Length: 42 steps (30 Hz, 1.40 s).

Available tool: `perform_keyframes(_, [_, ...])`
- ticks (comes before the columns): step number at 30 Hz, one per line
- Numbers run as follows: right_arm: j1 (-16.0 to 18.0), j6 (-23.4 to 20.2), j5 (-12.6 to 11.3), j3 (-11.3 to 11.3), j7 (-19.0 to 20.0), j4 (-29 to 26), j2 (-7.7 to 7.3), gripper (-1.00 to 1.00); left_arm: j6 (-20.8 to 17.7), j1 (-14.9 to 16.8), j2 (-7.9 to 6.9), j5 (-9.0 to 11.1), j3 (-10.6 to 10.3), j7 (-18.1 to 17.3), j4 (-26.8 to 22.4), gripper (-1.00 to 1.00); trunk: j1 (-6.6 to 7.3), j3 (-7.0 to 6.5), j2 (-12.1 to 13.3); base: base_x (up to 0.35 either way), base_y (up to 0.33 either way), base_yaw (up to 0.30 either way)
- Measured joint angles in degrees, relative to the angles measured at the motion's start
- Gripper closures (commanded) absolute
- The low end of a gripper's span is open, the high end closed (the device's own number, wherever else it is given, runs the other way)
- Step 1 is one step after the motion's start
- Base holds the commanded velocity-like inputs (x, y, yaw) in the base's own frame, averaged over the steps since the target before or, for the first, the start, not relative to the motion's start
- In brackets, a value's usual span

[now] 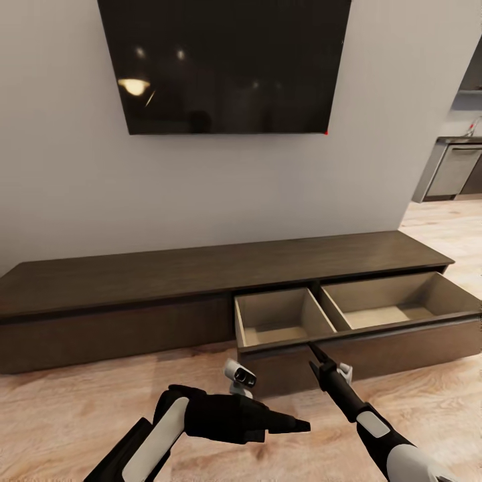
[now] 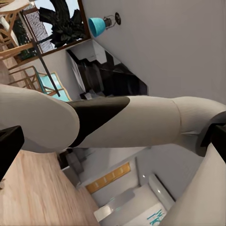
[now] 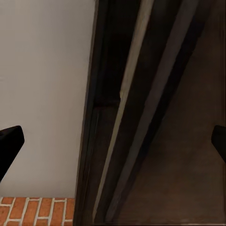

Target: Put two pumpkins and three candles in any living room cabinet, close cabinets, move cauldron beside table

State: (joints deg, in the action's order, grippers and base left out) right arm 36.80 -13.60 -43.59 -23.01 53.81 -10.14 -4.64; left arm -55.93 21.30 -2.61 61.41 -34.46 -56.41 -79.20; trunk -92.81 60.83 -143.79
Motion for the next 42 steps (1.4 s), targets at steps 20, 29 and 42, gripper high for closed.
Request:
perform_keyframes(20, [0.0,0.0,0.0,0.0,-0.06,0.0,0.0,-1.0,0.0,0.01,-0.07,-0.02,0.0,0.03,0.0,-1.0,0.01,0.0,0.0,-0.197,0.0,0.0])
perform_keyframes(29, [0.0,-0.01,-0.03,0.0,-0.06,0.0,-0.04,-1.0,0.0,0.01,-0.12,-0.08,0.05,0.08,0.0,-1.0,0.02,0.0,0.0,-0.009,0.0,0.0])
perform_keyframes(42, [-1.11,0.22,0.03,0.0,-0.95,3.57,-0.68,-1.0,-0.05,0.01,-0.21,-0.25,2.27,0.27,0.15,-1.0,0.33,-2.65,0.16,0.0,0.0,0.0])
